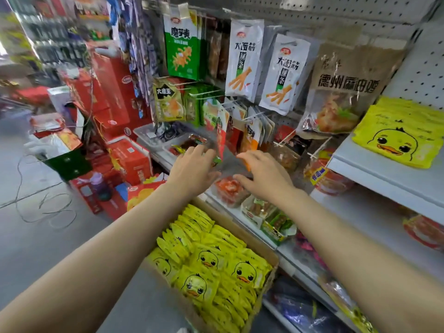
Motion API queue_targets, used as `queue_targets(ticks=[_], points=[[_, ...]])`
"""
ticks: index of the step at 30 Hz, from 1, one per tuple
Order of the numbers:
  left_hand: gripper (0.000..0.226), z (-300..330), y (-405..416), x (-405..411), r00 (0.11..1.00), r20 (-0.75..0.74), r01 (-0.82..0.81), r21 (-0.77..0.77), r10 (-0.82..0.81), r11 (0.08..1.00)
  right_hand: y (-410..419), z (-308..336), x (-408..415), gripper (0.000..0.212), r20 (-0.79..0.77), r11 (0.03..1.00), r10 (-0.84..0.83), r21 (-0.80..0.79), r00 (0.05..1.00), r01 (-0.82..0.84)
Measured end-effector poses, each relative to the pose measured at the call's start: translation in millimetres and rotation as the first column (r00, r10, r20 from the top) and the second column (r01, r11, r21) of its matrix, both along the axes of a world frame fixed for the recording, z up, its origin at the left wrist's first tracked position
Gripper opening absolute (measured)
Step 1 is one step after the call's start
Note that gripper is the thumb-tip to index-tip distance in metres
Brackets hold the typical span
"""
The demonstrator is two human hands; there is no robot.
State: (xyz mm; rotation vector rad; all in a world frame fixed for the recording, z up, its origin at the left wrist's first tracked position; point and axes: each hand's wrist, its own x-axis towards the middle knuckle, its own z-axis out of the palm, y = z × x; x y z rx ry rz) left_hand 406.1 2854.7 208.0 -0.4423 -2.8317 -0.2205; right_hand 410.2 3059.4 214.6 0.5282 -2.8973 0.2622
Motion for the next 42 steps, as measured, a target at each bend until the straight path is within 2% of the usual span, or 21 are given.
queue_targets(ticks=[6,10,14,19,22,24,27,29,32,38,42], points=[[0.055,-73.1,-56.6,-78.9,0.979,0.204,0.011,0.011,-0.013,1.0,-62.1,-85.9,-79.9,0.057,0.219,0.999,-0.039,-0.025,0.975,0.045],[0.052,-141.6,-81.1,-109.3,0.911,0.411,0.025,-0.005,-0.021,1.0,-88.4,-156.2,-101.7,0.063,0.427,0.99,-0.067,-0.084,0.902,0.113],[0.069,-221.7,-106.8,-113.5,0.796,0.604,0.063,-0.028,-0.033,0.998,-105.2,-224.7,-102.1,0.054,0.64,0.984,-0.11,-0.038,0.761,0.175],[0.059,-301.0,-140.9,-92.2,0.576,0.818,0.076,-0.055,0.001,0.996,-126.5,-297.9,-85.6,0.054,0.803,0.982,-0.151,0.056,0.577,0.179],[0.057,-336.2,-160.7,-79.5,0.478,0.878,0.067,-0.025,-0.01,0.997,-142.2,-328.3,-76.5,0.052,0.866,0.98,-0.13,0.038,0.483,0.195],[0.055,-354.0,-169.5,-75.1,0.455,0.89,0.066,-0.001,-0.029,0.998,-155.0,-343.8,-74.0,0.048,0.895,0.975,-0.085,-0.016,0.439,0.222],[0.054,-371.5,-173.1,-73.7,0.473,0.879,0.076,0.026,-0.059,0.997,-174.7,-362.6,-73.6,0.045,0.924,0.963,-0.013,-0.091,0.382,0.254],[0.055,-380.2,-173.0,-73.4,0.495,0.866,0.074,0.044,-0.074,0.996,-186.4,-373.9,-75.0,0.047,0.923,0.955,-0.012,-0.103,0.383,0.279],[0.056,-391.0,-176.2,-71.3,0.53,0.843,0.07,0.068,-0.095,0.995,-198.7,-392.3,-75.8,0.047,0.886,0.96,-0.094,-0.039,0.454,0.276],[0.06,-402.3,-181.2,-65.8,0.579,0.798,0.096,0.138,-0.169,0.986,-209.1,-404.4,-70.7,0.024,0.776,0.933,-0.251,0.035,0.578,0.357],[0.062,-402.7,-178.9,-65.9,0.59,0.782,0.095,0.181,-0.202,0.979,-197.8,-406.0,-68.9,0.014,0.801,0.898,-0.211,-0.067,0.56,0.435]])
